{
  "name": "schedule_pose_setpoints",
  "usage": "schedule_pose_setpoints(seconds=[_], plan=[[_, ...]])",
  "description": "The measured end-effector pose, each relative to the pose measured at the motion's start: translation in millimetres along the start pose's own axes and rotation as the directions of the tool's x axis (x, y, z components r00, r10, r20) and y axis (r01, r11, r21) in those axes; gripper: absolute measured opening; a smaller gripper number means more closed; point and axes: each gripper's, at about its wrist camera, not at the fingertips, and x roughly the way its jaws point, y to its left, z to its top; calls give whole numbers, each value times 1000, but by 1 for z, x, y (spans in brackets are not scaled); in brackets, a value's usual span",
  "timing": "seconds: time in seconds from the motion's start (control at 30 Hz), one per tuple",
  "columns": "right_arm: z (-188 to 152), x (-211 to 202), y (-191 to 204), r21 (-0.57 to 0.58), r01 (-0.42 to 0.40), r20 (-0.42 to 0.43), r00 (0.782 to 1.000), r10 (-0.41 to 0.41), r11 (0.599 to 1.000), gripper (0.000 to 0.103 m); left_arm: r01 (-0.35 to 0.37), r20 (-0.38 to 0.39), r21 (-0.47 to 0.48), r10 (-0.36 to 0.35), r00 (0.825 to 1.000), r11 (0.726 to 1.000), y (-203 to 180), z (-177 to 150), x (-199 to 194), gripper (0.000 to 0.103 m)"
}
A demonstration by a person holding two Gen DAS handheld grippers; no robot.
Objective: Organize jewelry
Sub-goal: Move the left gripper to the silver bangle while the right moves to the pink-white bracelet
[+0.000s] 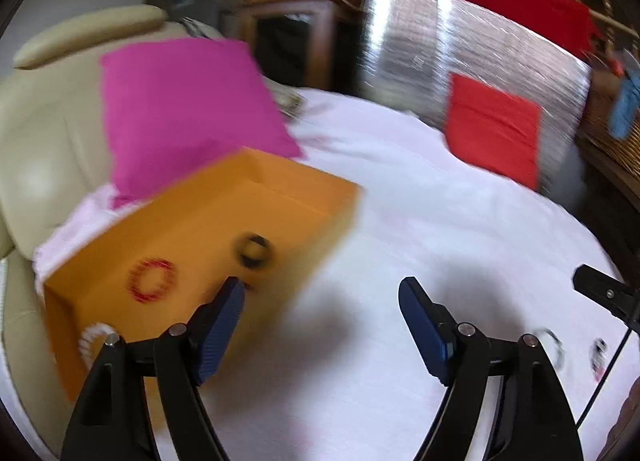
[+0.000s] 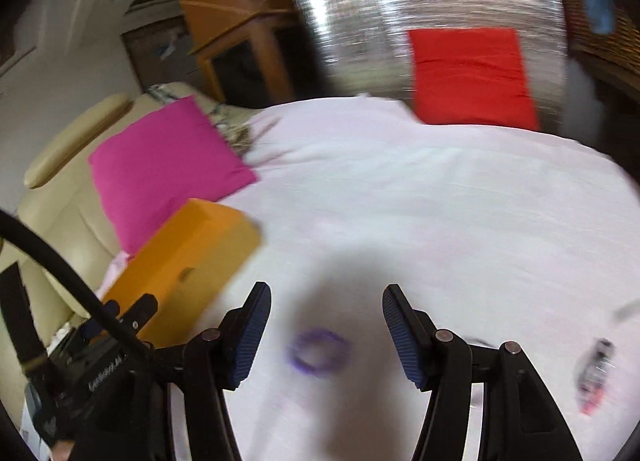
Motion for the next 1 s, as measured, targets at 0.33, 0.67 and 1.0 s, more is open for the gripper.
schedule_pose_setpoints(seconds=[0.33, 0.67, 1.0], plan=[[-49, -81, -138, 211, 123, 49, 989, -136, 970, 63, 62, -82, 122, -52, 995, 991, -57, -24, 9, 80], [-70, -82, -233, 436, 149, -44, 989, -144, 888, 63, 164, -143, 293, -126, 982, 942, -116, -47, 19, 80], [-87, -61, -269, 556, 124, -101, 992, -82, 822, 50, 289, -247, 229, -232, 941, 929, -163, -51, 46, 80]])
